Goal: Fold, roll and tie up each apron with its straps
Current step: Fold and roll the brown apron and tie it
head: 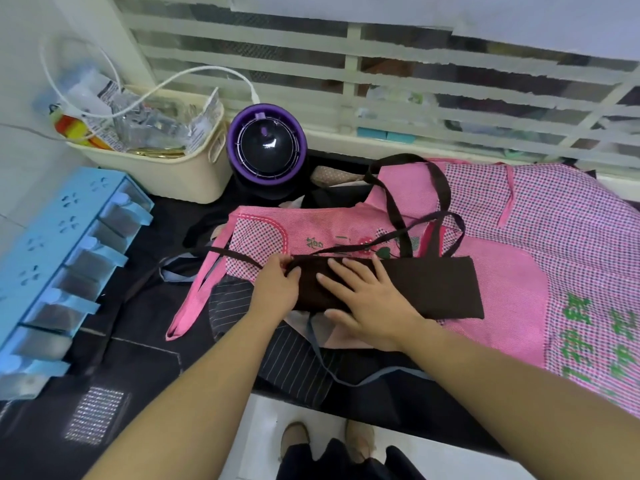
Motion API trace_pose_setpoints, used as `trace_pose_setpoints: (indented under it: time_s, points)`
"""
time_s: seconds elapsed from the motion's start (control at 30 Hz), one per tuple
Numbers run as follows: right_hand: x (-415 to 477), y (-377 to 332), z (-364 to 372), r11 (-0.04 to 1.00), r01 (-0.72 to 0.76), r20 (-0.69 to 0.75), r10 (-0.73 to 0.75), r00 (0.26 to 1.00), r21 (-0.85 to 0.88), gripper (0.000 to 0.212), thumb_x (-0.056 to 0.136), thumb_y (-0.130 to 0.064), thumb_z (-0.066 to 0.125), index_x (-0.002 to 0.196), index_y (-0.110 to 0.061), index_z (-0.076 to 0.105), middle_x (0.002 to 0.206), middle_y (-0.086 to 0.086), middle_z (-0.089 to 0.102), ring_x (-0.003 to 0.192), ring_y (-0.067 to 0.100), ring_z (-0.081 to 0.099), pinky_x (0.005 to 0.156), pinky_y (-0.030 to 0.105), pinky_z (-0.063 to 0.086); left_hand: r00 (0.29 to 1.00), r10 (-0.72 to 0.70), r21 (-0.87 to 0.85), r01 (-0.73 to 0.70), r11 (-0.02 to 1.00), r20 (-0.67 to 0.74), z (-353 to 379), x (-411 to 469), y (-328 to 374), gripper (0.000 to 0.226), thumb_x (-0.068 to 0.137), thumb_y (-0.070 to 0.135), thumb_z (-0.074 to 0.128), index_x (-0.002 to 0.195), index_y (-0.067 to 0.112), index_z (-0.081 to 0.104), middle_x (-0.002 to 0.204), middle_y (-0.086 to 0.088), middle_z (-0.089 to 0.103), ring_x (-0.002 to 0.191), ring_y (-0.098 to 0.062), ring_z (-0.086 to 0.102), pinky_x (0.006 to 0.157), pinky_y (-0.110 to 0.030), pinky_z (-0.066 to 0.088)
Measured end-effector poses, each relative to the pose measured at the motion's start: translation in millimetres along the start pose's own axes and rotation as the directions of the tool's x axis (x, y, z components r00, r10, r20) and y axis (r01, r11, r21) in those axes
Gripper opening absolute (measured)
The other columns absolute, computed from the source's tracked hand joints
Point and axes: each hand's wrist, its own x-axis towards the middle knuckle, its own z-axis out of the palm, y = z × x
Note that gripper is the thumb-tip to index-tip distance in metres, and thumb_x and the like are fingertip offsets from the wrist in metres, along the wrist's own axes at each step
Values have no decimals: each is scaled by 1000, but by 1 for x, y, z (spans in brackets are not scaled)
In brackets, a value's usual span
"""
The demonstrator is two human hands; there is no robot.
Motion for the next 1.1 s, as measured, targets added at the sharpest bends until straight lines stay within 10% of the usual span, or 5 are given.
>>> trace_pose_setpoints:
  time_s: [0.3, 0.47, 0.77, 0.93, 1.1]
  points:
    - [-25, 36, 11, 967, -241, 15, 243, 970, -85, 56, 100, -49, 13, 139, -29, 47, 144, 8, 47, 130, 33, 48, 99, 69, 28, 980, -148, -135, 131, 982, -130, 3, 9, -1, 24, 102, 14, 37, 114, 5, 56, 104, -6, 56, 91, -19, 52, 78, -30, 41]
    - [-17, 31, 11, 975, -204, 31, 207, 978, -84, 56, 92, -52, 22, 136, -33, 51, 140, 6, 53, 128, 34, 50, 90, 78, 27, 875, -483, -729, 317, 607, -22, -50, 31, 8, 28, 97, 12, 38, 73, 18, 51, 58, 4, 52, 59, -10, 51, 59, -24, 45]
    - [-12, 27, 10, 972, -209, 76, 218, 973, -104, 86, 67, -59, -23, 150, -43, -4, 161, -4, -7, 147, 24, -11, 106, 70, -8, 812, -561, -854, 170, 492, -162, -104, 34, 7, 27, 98, 6, 32, 84, 16, 53, 65, 4, 53, 54, -6, 45, 55, -23, 48]
    - [-12, 25, 6, 970, -217, 106, 229, 968, -110, 87, 66, -59, -25, 149, -42, -6, 161, -5, -8, 147, 24, -10, 107, 70, -3, 821, -310, -591, -41, 806, -480, -121, 32, -10, 47, 96, 3, 42, 140, 18, 37, 130, -6, 56, 92, -9, 57, 90, -28, 47]
    - [-10, 26, 7, 968, -223, 122, 237, 964, -114, 89, 64, -60, -25, 149, -43, -7, 161, -4, -8, 147, 24, -10, 106, 71, -4, 912, -94, -9, 99, 995, -400, -102, 11, 7, 54, 95, 21, 54, 145, 14, 36, 156, -13, 14, 138, -29, 30, 109, -34, 32]
